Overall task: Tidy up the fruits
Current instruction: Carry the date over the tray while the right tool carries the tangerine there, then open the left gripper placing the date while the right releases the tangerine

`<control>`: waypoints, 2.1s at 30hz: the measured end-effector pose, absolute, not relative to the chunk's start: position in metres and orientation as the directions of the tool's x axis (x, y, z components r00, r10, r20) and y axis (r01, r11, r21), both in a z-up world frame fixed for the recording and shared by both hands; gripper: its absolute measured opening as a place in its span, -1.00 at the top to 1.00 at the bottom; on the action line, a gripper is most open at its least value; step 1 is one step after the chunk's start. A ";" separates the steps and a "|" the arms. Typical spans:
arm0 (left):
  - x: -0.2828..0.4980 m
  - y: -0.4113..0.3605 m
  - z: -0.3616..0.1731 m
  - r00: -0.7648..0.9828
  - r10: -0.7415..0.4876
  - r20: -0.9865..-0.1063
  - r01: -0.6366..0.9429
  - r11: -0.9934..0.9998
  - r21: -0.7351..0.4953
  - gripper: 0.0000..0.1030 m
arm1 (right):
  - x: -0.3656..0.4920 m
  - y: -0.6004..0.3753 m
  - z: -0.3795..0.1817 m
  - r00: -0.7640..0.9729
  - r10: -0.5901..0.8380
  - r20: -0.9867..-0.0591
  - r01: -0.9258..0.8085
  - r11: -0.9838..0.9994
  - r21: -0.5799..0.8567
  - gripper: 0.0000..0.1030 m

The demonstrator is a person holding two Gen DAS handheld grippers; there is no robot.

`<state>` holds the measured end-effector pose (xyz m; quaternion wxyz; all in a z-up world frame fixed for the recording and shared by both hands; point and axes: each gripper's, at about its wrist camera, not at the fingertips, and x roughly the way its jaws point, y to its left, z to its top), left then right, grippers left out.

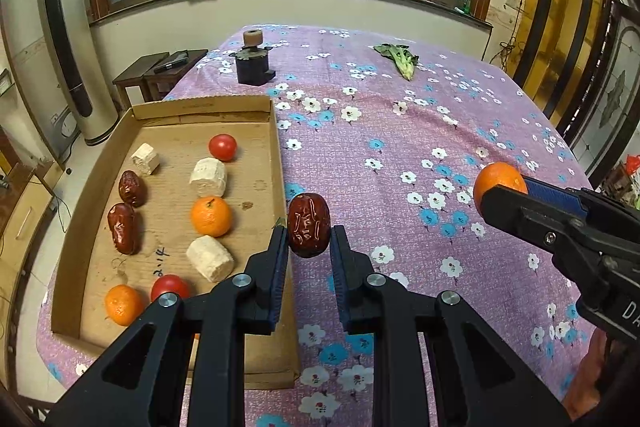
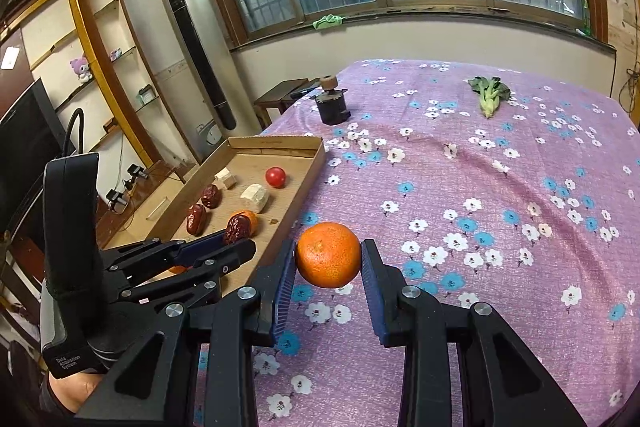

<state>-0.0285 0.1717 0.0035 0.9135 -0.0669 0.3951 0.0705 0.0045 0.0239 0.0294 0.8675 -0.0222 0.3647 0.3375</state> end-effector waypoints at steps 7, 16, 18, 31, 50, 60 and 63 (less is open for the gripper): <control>-0.036 0.184 0.001 0.675 0.092 -0.732 -0.205 0.976 -0.066 0.64 | 0.002 0.035 0.027 0.493 0.573 -0.654 -0.614 0.762 0.205 0.36; -0.044 0.202 -0.003 0.668 0.112 -0.735 -0.243 0.967 -0.073 0.63 | 0.000 0.051 0.023 0.475 0.577 -0.665 -0.632 0.749 0.198 0.36; -0.045 0.207 -0.004 0.666 0.118 -0.737 -0.253 0.965 -0.074 0.63 | 0.000 0.055 0.022 0.470 0.577 -0.668 -0.637 0.746 0.196 0.36; -0.055 0.239 -0.010 0.652 0.142 -0.745 -0.307 0.948 -0.088 0.63 | 0.004 0.085 0.009 0.423 0.580 -0.697 -0.665 0.721 0.196 0.36; -0.077 0.327 -0.028 0.620 0.117 -0.775 -0.419 0.886 -0.201 0.63 | 0.037 0.174 -0.025 0.295 0.600 -0.743 -0.721 0.651 0.239 0.36; -0.068 0.328 -0.044 0.572 0.112 -0.812 -0.419 0.891 -0.172 0.63 | 0.020 0.245 -0.042 0.220 0.592 -0.775 -0.806 0.558 0.197 0.36; -0.067 0.330 -0.049 0.561 0.113 -0.820 -0.421 0.892 -0.166 0.64 | 0.020 0.254 -0.051 0.215 0.573 -0.791 -0.811 0.556 0.182 0.36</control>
